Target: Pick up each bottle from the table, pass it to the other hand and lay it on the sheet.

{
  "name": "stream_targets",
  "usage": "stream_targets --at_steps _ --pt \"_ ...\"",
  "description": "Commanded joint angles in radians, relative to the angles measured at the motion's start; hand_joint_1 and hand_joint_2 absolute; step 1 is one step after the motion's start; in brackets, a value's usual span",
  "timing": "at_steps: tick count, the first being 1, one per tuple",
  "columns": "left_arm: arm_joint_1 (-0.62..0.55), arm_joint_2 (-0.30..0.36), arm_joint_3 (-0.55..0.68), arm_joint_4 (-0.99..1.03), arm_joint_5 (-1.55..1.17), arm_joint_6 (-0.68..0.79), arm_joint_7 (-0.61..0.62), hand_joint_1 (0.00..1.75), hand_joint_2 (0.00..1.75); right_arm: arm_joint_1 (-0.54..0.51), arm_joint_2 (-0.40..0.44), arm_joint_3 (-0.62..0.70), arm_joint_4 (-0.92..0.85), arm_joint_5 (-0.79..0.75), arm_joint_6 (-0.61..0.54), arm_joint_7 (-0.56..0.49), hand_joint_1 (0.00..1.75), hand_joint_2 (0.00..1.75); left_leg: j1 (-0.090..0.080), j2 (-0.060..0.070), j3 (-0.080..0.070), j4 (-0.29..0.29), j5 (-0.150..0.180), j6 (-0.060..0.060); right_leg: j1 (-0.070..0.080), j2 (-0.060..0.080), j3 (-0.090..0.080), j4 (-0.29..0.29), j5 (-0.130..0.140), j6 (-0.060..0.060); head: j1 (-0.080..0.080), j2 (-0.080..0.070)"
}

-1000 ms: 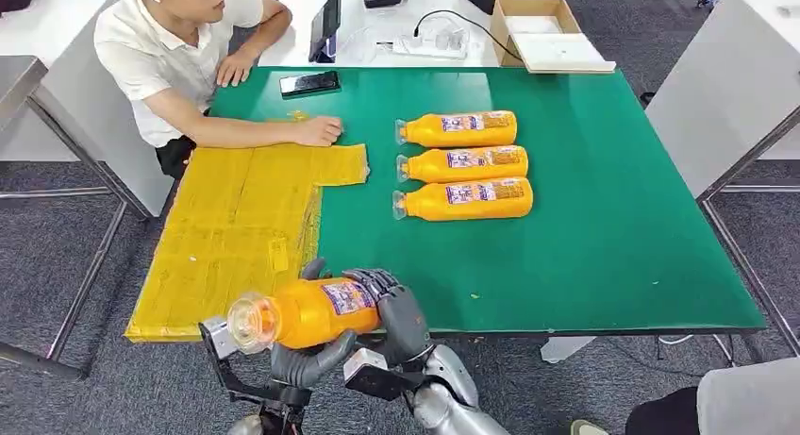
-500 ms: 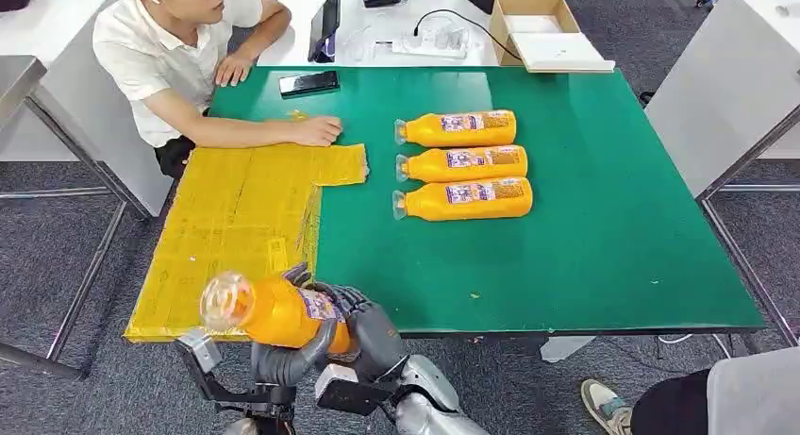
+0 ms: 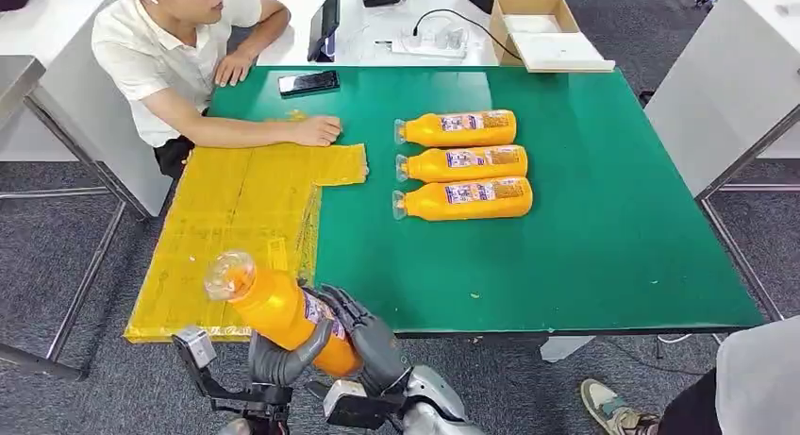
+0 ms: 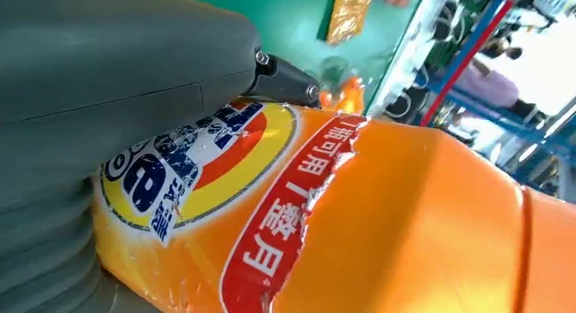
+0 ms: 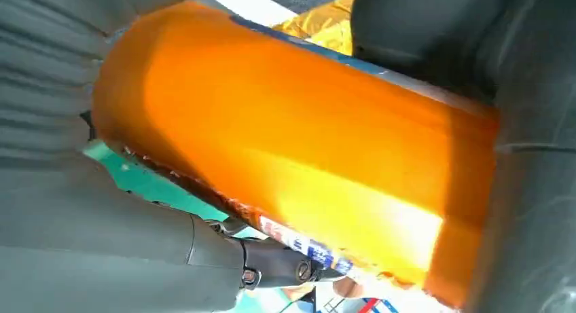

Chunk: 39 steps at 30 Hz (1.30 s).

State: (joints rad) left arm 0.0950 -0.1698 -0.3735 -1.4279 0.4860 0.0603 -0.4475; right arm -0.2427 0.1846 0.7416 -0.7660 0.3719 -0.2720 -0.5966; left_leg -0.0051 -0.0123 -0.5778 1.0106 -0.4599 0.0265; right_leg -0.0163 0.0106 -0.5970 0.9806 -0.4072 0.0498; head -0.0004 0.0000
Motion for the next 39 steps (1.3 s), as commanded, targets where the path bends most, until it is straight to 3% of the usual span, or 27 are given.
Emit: stream_targets --at_steps 1,5,10,14,29,36,39 --pt "-0.067 0.018 -0.016 0.027 -0.029 -0.020 0.012 1.75 1.75 0.078 -0.032 0.022 -0.046 -0.015 -0.016 -0.007 0.00 0.00 0.001 -0.004 0.002 -0.001 0.000 -0.002 0.001 -0.005 0.004 -0.001 -0.001 -0.002 0.000 0.000" --pt "-0.058 0.046 0.042 0.015 -0.098 0.014 -0.004 1.75 1.75 0.140 -0.054 -0.055 -0.150 -0.038 -0.055 -0.036 0.00 0.00 0.001 -0.004 0.003 -0.001 0.000 -0.002 0.002 -0.005 0.004 -0.001 -0.002 -0.002 0.000 0.000" --pt "-0.136 0.093 0.185 0.123 -0.484 0.372 -0.047 1.75 1.75 0.229 -0.103 -0.173 -0.356 -0.074 -0.216 -0.101 0.00 0.00 0.002 -0.003 0.003 -0.001 0.000 -0.003 0.002 -0.005 0.005 -0.001 -0.002 -0.003 0.000 0.000" --pt "-0.176 0.110 0.272 0.167 -0.609 0.444 -0.038 1.75 1.75 0.281 -0.096 -0.325 -0.478 -0.106 -0.292 -0.093 0.00 0.00 0.001 -0.002 0.002 -0.002 0.001 -0.002 0.001 -0.003 0.003 0.000 0.000 -0.003 0.000 0.000" --pt "-0.200 0.100 0.249 0.181 -0.688 0.468 -0.027 1.75 1.75 0.285 -0.077 -0.354 -0.468 -0.107 -0.289 -0.101 0.00 0.00 0.000 -0.002 0.000 -0.001 0.000 -0.001 0.001 -0.002 0.002 0.000 -0.001 -0.001 0.000 0.000" --pt "-0.431 0.090 0.135 0.427 -0.952 0.570 0.017 1.75 1.75 0.245 -0.051 -0.286 -0.383 -0.180 -0.240 -0.101 0.00 0.00 0.002 -0.007 0.000 0.000 0.001 -0.002 0.002 -0.007 0.003 -0.001 -0.001 -0.003 0.000 0.000" --pt "-0.574 0.110 0.066 0.672 -1.148 0.579 0.142 1.75 1.75 0.224 -0.040 -0.277 -0.339 -0.210 -0.219 -0.101 0.00 0.00 0.001 -0.008 0.001 -0.001 0.002 -0.002 0.001 -0.007 0.004 -0.001 0.000 -0.002 0.000 0.000"
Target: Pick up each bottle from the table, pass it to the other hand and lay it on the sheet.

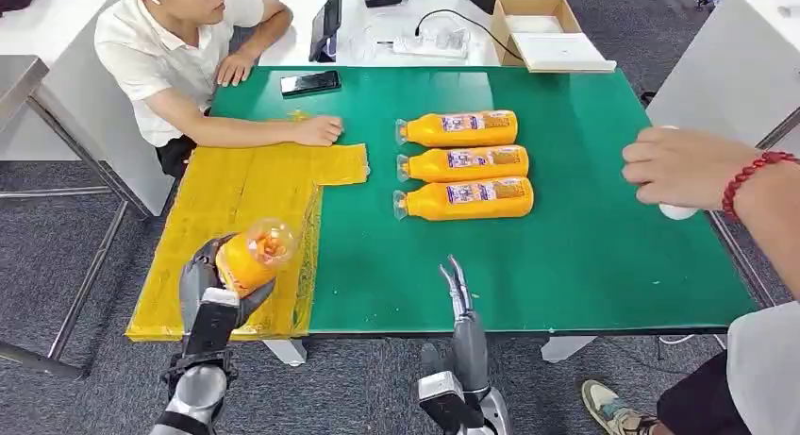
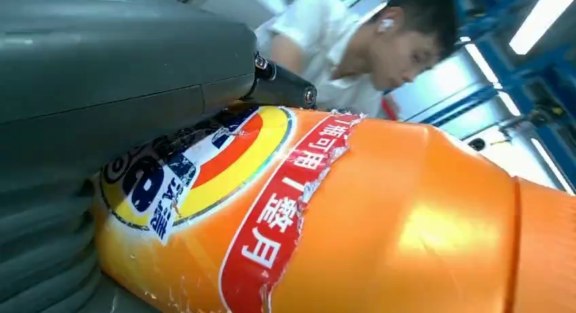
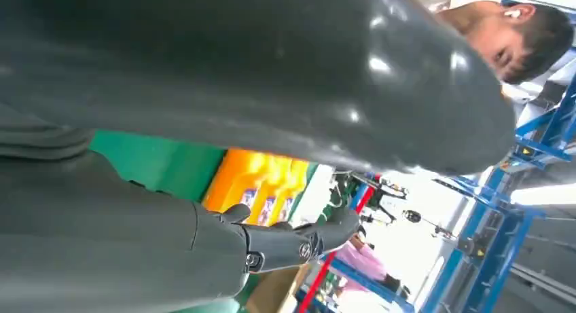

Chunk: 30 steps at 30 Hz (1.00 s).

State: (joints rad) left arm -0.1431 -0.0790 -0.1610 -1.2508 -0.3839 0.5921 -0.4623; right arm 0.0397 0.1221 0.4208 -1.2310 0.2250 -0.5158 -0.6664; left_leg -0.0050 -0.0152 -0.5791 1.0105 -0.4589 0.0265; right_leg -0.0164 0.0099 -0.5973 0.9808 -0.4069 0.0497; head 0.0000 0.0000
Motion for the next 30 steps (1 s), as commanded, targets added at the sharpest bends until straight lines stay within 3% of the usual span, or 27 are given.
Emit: stream_targets --at_steps 1,6,12,17,18,19,30 --pt "-0.382 0.029 -0.170 0.588 -0.346 0.044 0.194 1.75 1.75 -0.066 0.028 0.046 0.141 -0.068 0.038 -0.032 0.00 0.00 0.001 -0.004 0.002 -0.001 0.002 -0.002 0.001 -0.006 0.004 -0.002 0.000 -0.002 0.000 0.000" --pt "-0.515 0.051 -0.242 0.938 -0.562 -0.038 0.336 1.75 1.75 -0.110 0.049 0.100 0.192 -0.052 0.041 -0.032 0.00 0.00 0.002 0.001 0.006 -0.002 0.002 -0.003 0.002 -0.001 0.006 -0.002 0.001 -0.003 0.000 0.000" --pt "-0.499 0.066 -0.217 0.984 -0.575 -0.137 0.397 1.75 1.75 -0.097 0.046 0.122 0.226 -0.076 0.042 -0.032 0.00 0.00 0.002 0.005 0.007 -0.002 0.000 -0.003 0.002 0.001 0.007 -0.001 0.000 -0.002 0.000 0.000" --pt "-0.502 0.059 -0.173 0.985 -0.529 -0.242 0.374 1.75 1.75 -0.101 0.044 0.133 0.249 -0.087 0.037 -0.032 0.00 0.00 0.001 0.005 0.007 -0.002 0.001 -0.003 0.001 0.004 0.007 -0.001 0.002 -0.001 0.000 0.000" --pt "-0.505 0.057 -0.170 0.984 -0.523 -0.273 0.363 1.31 1.75 -0.104 0.043 0.135 0.253 -0.089 0.037 -0.032 0.00 0.00 0.002 0.006 0.009 -0.003 0.001 -0.004 0.002 0.004 0.008 -0.001 0.002 -0.002 0.000 0.000" --pt "-0.505 0.057 -0.171 0.980 -0.525 -0.280 0.355 0.05 1.75 -0.106 0.042 0.137 0.256 -0.089 0.035 -0.032 0.00 0.00 0.001 0.005 0.008 -0.002 0.001 -0.003 0.001 0.004 0.007 -0.001 0.002 -0.002 0.000 0.000" --pt "-0.512 -0.022 -0.066 0.932 -0.382 -0.478 0.266 0.00 1.75 -0.131 0.047 0.129 0.297 -0.083 0.023 -0.032 0.00 0.00 0.001 0.002 0.014 -0.002 0.002 -0.004 0.001 0.001 0.014 0.000 0.001 -0.002 0.000 0.000"
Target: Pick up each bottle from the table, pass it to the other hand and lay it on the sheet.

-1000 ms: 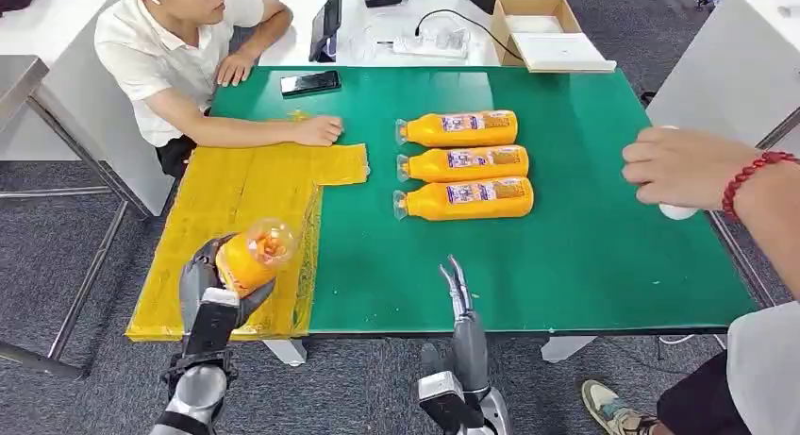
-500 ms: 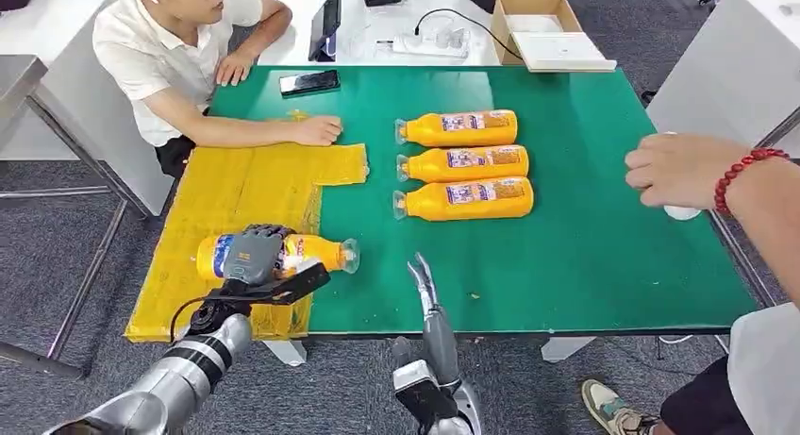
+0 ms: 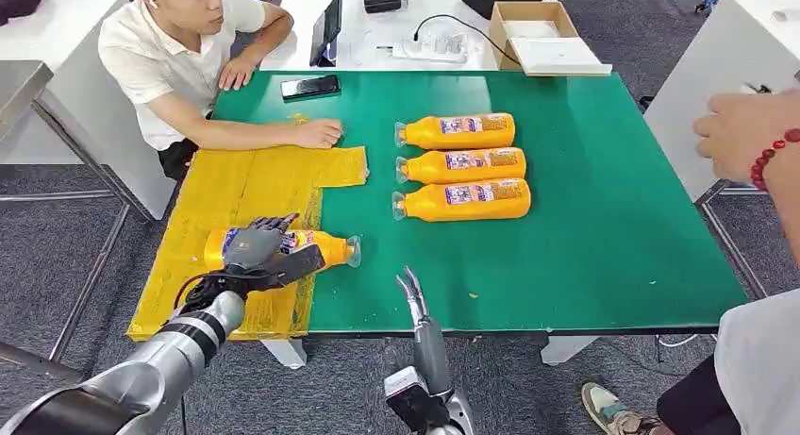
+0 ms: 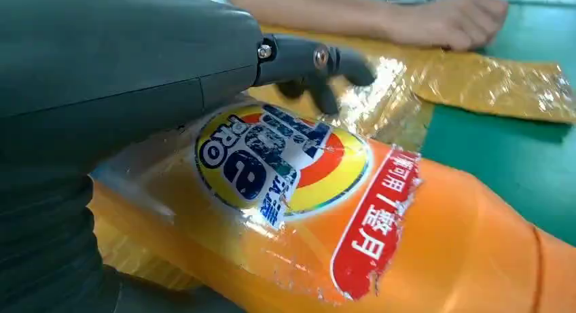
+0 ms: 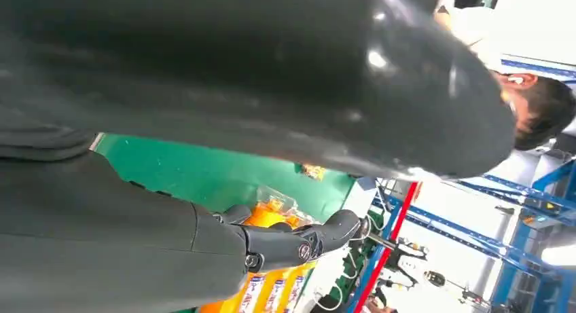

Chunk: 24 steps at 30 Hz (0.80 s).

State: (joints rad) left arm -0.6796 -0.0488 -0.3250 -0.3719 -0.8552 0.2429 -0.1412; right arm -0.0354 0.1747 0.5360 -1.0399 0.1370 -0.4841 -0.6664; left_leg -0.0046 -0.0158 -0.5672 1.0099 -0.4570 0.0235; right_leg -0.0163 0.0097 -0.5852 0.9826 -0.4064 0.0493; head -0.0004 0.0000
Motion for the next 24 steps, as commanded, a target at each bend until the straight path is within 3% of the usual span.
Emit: stream_targets --at_steps 1,3,7,11,12,13,15,17,20,21,24 --pt "0.024 -0.052 0.098 0.053 0.089 -0.129 -0.055 0.00 1.75 -0.056 -0.006 0.014 0.106 0.005 -0.009 -0.032 0.00 0.00 0.000 0.002 0.002 -0.001 0.000 -0.001 0.000 0.001 0.002 -0.002 0.001 -0.001 0.000 0.000" --pt "0.024 -0.052 0.098 0.053 0.089 -0.129 -0.055 0.00 1.75 -0.056 -0.006 0.014 0.106 0.005 -0.009 -0.032 0.00 0.00 0.000 0.000 0.002 -0.001 0.001 -0.001 0.000 -0.002 0.003 -0.002 0.001 -0.001 0.000 0.000" --pt "0.051 -0.065 0.183 -0.014 0.250 -0.244 -0.224 0.00 1.75 -0.047 -0.015 0.015 0.098 0.001 -0.020 -0.032 0.00 0.00 0.001 -0.001 0.001 -0.002 0.002 -0.001 0.001 -0.004 0.003 -0.003 0.002 -0.002 0.000 0.000" --pt "0.109 -0.081 0.203 -0.156 0.337 -0.179 -0.344 0.00 1.75 -0.035 -0.024 0.011 0.086 -0.004 -0.042 -0.032 0.00 0.00 -0.001 -0.004 0.004 -0.001 0.001 0.001 0.000 -0.005 0.006 -0.002 0.000 -0.001 0.000 0.000" --pt "0.198 -0.113 0.238 -0.355 0.467 -0.106 -0.465 0.00 1.75 -0.018 -0.030 0.010 0.070 -0.008 -0.053 -0.032 0.00 0.00 0.000 -0.002 0.003 -0.002 0.001 0.000 0.000 -0.004 0.005 -0.003 0.001 -0.002 0.000 0.000" --pt "0.265 -0.132 0.243 -0.497 0.554 -0.065 -0.510 0.00 1.75 -0.008 -0.033 0.012 0.067 -0.010 -0.064 -0.032 0.00 0.00 -0.001 -0.004 0.003 -0.001 0.001 0.001 0.000 -0.006 0.005 -0.002 0.000 -0.001 0.000 0.000" --pt "0.410 -0.182 0.236 -0.814 0.854 -0.133 -0.541 0.00 1.75 0.019 -0.043 0.021 0.043 -0.019 -0.092 -0.032 0.00 0.00 -0.001 -0.005 0.001 -0.001 0.001 0.001 0.000 -0.007 0.003 -0.002 -0.001 0.000 0.001 0.000" --pt "0.504 -0.193 0.192 -1.046 0.974 -0.112 -0.530 0.00 1.75 0.022 -0.050 0.037 0.034 -0.024 -0.108 -0.032 0.00 0.00 0.000 -0.003 -0.001 0.000 -0.001 0.000 0.001 -0.007 0.000 -0.002 -0.002 -0.001 0.000 0.000" --pt "0.553 -0.178 0.158 -1.190 1.000 -0.084 -0.557 0.00 1.75 0.011 -0.058 0.053 0.036 -0.021 -0.109 -0.032 0.00 0.00 0.000 -0.001 -0.004 0.001 -0.002 0.001 0.001 -0.003 -0.003 -0.001 -0.002 0.000 0.000 0.000" --pt "0.575 -0.174 0.149 -1.229 1.062 -0.134 -0.557 0.00 1.75 0.004 -0.063 0.057 0.036 -0.019 -0.114 -0.032 0.00 0.00 0.000 0.001 -0.004 0.002 -0.003 0.000 0.001 -0.002 -0.004 0.000 -0.003 -0.001 0.000 0.000" --pt "0.584 -0.172 0.147 -1.239 1.109 -0.163 -0.555 0.00 1.75 0.001 -0.066 0.054 0.037 -0.020 -0.114 -0.032 0.00 0.00 0.000 0.001 -0.011 0.001 -0.002 0.000 0.001 -0.001 -0.011 0.000 -0.001 -0.001 0.000 0.000"
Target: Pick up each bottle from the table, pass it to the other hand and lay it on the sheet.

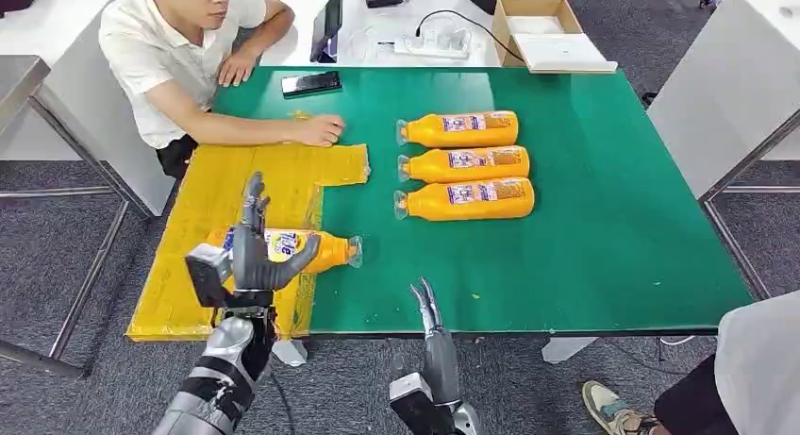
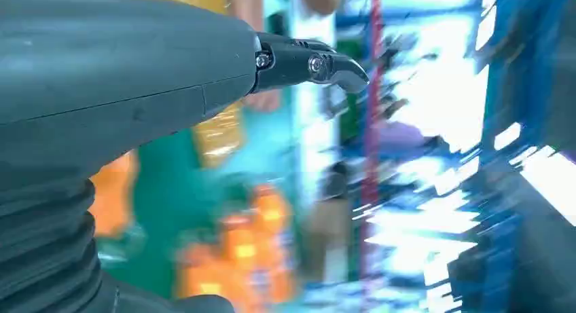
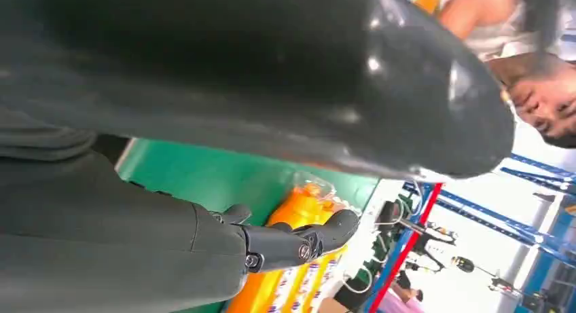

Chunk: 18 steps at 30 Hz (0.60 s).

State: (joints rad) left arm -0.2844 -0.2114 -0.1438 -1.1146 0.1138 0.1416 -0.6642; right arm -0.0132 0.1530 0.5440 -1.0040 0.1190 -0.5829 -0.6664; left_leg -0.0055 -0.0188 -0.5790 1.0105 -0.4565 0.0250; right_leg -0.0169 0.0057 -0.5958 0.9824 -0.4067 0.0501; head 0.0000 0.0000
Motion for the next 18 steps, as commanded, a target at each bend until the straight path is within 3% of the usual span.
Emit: stream_targets --at_steps 1,4,7,8,9,12,14,18 --pt "0.188 -0.010 -0.034 -0.497 0.140 -0.062 -0.032 0.00 1.75 -0.021 -0.044 0.046 0.001 -0.002 -0.016 -0.032 0.00 0.00 0.001 0.003 0.001 0.000 -0.002 -0.001 0.001 0.002 0.000 0.000 -0.001 -0.002 0.000 0.000" --pt "0.192 -0.022 -0.014 -0.505 0.199 -0.097 -0.034 0.00 1.75 -0.025 -0.056 0.044 0.003 0.013 -0.016 -0.032 0.00 0.00 0.001 0.002 0.000 0.000 -0.002 -0.001 0.001 0.001 -0.001 0.000 -0.001 -0.002 0.000 0.000" --pt "0.216 -0.022 -0.009 -0.573 0.315 -0.180 0.005 0.00 1.75 -0.089 -0.113 0.013 0.105 0.151 -0.064 -0.014 0.00 0.00 0.001 0.002 0.000 0.000 -0.001 -0.001 0.001 0.001 -0.001 -0.001 0.000 -0.001 0.000 0.000" --pt "0.225 -0.014 -0.006 -0.591 0.343 -0.205 0.032 0.00 1.75 -0.127 -0.164 -0.001 0.146 0.263 -0.077 0.059 0.00 0.00 0.000 0.001 -0.001 0.000 -0.001 -0.001 0.001 0.001 -0.001 -0.001 0.000 -0.001 0.000 0.000" --pt "0.234 -0.011 -0.004 -0.596 0.325 -0.199 0.031 0.00 1.75 -0.145 -0.195 -0.040 0.157 0.316 -0.072 0.076 0.00 1.75 0.001 0.003 0.001 0.000 -0.001 -0.001 0.001 0.002 0.000 -0.001 0.000 -0.001 0.000 0.000" --pt "0.267 0.018 -0.030 -0.555 0.193 -0.105 0.031 0.00 1.75 -0.240 -0.267 -0.172 0.274 0.459 -0.092 0.156 0.00 1.75 -0.001 0.004 0.002 -0.002 0.000 0.000 0.000 0.002 0.001 -0.003 0.001 -0.001 0.000 0.000" --pt "0.294 0.003 -0.027 -0.534 0.142 -0.024 -0.033 0.00 1.75 -0.306 -0.297 -0.230 0.361 0.538 -0.078 0.191 0.00 1.75 -0.002 0.000 0.001 -0.002 0.001 0.000 -0.002 0.000 0.001 -0.002 0.001 0.000 0.000 0.000" --pt "0.337 -0.051 0.007 -0.596 0.076 0.019 -0.034 0.00 1.75 -0.413 -0.299 -0.280 0.520 0.689 -0.108 0.224 0.00 1.75 -0.003 0.004 0.002 0.000 0.000 0.001 -0.004 0.003 0.001 -0.002 0.003 0.001 0.000 0.000"
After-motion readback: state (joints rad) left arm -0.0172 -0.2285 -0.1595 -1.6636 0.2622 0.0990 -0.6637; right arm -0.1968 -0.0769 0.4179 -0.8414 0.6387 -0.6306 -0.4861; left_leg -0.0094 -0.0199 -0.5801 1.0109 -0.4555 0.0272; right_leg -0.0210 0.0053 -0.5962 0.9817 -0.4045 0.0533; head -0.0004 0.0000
